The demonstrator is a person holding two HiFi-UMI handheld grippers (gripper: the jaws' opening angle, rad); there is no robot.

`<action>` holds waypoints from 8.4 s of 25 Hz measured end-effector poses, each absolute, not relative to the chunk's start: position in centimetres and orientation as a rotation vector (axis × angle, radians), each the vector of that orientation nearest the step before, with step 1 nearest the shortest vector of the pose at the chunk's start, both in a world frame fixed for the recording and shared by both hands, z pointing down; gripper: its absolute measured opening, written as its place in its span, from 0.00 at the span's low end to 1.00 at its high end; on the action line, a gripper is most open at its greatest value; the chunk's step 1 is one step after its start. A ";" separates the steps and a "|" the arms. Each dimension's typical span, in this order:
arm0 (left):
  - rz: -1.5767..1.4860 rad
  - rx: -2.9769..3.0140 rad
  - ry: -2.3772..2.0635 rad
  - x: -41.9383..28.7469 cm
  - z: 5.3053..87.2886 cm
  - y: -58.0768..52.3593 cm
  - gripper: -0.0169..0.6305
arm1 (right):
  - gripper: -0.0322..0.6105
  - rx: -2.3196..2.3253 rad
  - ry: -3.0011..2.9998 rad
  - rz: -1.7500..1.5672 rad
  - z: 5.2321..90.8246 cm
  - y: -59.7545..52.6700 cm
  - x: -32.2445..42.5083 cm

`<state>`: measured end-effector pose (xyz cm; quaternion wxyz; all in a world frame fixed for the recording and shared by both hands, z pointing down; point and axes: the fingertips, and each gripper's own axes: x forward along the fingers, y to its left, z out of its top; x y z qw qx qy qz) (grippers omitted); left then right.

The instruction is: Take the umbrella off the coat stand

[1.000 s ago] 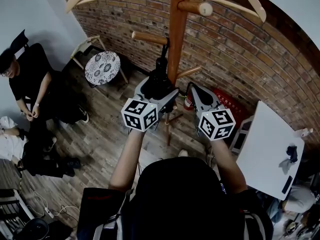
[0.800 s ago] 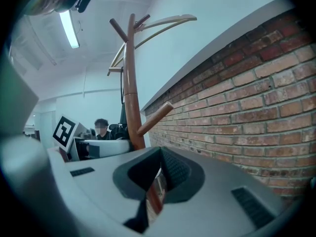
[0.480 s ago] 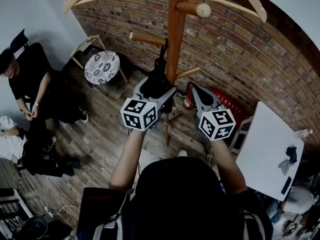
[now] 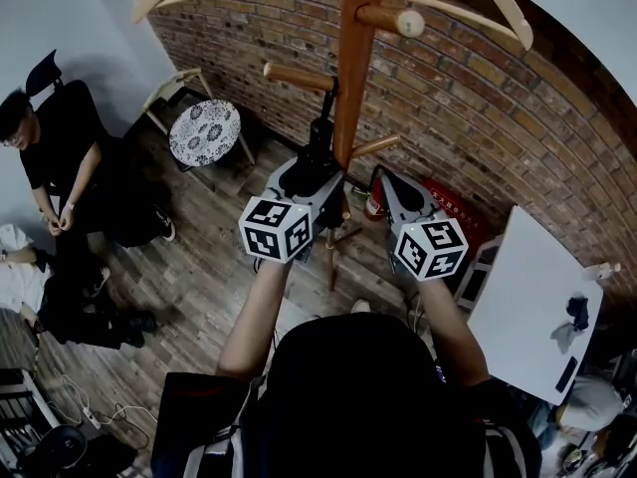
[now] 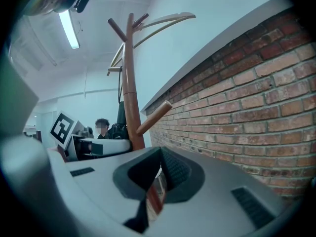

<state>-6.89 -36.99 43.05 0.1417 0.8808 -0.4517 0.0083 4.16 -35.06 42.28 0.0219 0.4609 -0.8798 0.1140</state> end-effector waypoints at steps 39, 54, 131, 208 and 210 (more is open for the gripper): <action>-0.088 2.541 -1.425 -9.9 36.8 -34.8 0.46 | 0.10 1.330 -2.815 0.283 39.6 -34.2 1.6; -0.134 2.526 -1.508 -11.7 35.1 -33.7 0.46 | 0.10 1.268 -2.859 0.254 39.0 -33.8 0.0; -0.162 2.419 -1.446 -18.5 39.3 -25.6 0.46 | 0.10 1.311 -2.793 0.317 40.7 -26.2 -5.3; -0.158 2.385 -1.576 -5.2 39.5 -5.2 0.46 | 0.10 1.134 -2.919 0.265 39.5 -8.2 6.4; -0.159 2.389 -1.579 -5.1 39.3 -5.1 0.46 | 0.10 1.133 -2.922 0.261 39.5 -8.1 6.4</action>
